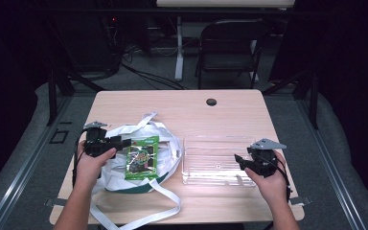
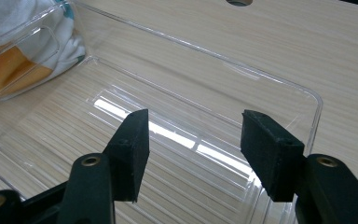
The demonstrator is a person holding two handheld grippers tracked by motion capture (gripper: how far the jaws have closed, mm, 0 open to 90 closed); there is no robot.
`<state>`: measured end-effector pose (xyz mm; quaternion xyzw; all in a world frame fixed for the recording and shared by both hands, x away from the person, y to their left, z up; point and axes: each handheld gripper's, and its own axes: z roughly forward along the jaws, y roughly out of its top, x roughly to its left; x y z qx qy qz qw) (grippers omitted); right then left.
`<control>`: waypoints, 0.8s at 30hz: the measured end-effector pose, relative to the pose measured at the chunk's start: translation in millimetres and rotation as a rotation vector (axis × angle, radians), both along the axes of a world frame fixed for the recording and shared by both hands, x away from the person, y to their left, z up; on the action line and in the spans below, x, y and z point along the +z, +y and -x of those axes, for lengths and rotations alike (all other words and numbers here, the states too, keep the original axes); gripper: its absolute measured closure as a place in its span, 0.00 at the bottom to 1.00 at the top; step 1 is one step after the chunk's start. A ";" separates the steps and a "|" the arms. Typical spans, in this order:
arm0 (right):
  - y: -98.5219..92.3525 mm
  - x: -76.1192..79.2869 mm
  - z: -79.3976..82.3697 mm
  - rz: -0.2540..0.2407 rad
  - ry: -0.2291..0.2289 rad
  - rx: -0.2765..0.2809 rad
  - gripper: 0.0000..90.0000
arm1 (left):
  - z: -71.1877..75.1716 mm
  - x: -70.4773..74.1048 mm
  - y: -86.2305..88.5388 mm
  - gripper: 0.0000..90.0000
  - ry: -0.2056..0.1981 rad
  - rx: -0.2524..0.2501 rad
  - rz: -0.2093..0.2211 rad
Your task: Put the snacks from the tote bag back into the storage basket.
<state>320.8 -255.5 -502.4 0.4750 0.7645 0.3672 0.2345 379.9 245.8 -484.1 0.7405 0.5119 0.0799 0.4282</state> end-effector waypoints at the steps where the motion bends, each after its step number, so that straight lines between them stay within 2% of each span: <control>1: 0.0 0.0 0.0 0.000 0.000 0.000 0.47 | 0.3 -0.1 0.4 0.49 0.000 0.001 0.000; 11: 4.0 0.4 0.3 0.009 -0.003 0.009 0.47 | 0.5 0.7 2.3 0.47 0.030 0.010 0.017; 14: 3.1 2.6 0.6 0.010 -0.010 0.007 0.46 | -0.7 0.6 1.2 0.46 0.054 0.000 0.006; 19: 2.3 5.6 4.4 0.012 -0.014 0.001 0.46 | -3.2 -2.0 2.8 0.45 0.111 -0.012 0.031; 24: 1.7 7.9 6.7 0.009 -0.022 -0.003 0.46 | -5.9 -6.3 3.0 0.42 0.170 -0.014 0.025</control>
